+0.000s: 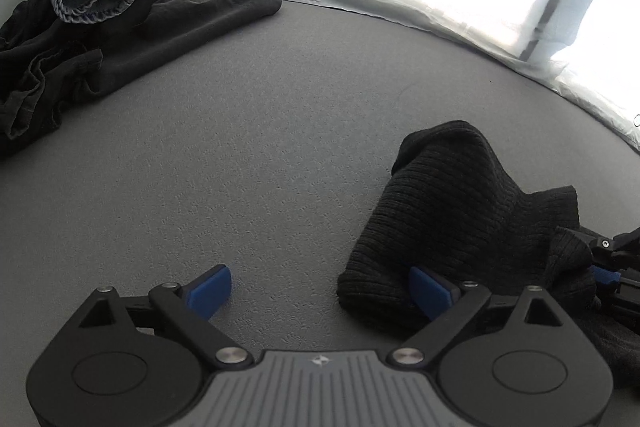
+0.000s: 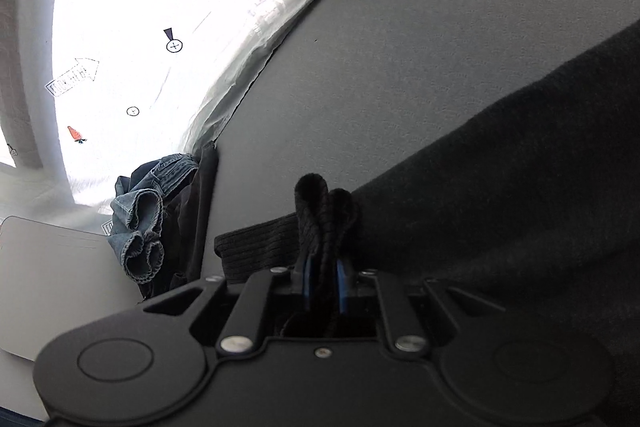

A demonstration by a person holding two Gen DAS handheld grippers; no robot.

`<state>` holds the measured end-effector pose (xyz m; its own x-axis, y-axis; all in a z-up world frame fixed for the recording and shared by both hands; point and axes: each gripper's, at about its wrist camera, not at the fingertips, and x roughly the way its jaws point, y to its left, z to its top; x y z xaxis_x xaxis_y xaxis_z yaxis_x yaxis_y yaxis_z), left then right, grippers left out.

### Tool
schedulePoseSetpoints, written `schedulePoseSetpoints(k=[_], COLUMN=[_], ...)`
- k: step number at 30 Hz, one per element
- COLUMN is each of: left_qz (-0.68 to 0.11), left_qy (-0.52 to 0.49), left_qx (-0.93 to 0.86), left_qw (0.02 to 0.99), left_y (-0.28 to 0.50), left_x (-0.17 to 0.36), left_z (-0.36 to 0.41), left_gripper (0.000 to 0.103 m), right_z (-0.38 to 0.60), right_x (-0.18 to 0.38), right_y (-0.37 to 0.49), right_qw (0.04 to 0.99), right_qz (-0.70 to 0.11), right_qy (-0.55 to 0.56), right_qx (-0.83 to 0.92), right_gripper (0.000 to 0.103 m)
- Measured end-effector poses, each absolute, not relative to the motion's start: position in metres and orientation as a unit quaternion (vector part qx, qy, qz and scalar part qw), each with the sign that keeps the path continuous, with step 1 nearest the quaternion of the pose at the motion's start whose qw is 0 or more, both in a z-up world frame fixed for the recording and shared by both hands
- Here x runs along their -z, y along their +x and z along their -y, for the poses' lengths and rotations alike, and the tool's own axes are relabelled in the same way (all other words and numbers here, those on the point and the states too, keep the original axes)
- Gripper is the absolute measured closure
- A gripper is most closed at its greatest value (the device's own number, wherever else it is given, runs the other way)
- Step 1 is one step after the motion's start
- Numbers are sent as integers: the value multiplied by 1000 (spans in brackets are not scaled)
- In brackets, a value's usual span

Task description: Fold clothes

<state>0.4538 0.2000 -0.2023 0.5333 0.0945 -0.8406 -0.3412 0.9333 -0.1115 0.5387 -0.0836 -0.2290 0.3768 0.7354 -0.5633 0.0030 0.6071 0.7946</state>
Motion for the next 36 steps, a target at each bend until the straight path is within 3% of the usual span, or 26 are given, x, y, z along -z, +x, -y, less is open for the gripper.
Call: schedulePoseSetpoints(k=[12, 20, 27, 33, 35, 36], left_qz=[-449, -465, -487, -491, -486, -482], left_qy=[-93, -78, -67, -50, -44, -41], left_qx=[-134, -137, -144, -143, -140, -136], left_qw=[878, 871, 859, 858, 861, 864], left_y=[434, 427, 427, 423, 423, 423], left_x=[182, 199, 216, 210, 205, 202], left_z=[-146, -105, -94, -94, -94, -91], left_gripper=[9, 8, 8, 8, 8, 8], right_z=[170, 234, 218, 207, 203, 201], right_x=[190, 207, 221, 214, 212, 210], right_y=[510, 502, 502, 493, 489, 487], right_qw=[828, 842, 862, 884, 892, 895], right_qz=[-424, -439, -450, -434, -428, -424], right_qy=[290, 269, 165, 84, 47, 29], right_qx=[-223, -163, -165, -151, -142, -137], right_gripper=[91, 91, 89, 80, 68, 52])
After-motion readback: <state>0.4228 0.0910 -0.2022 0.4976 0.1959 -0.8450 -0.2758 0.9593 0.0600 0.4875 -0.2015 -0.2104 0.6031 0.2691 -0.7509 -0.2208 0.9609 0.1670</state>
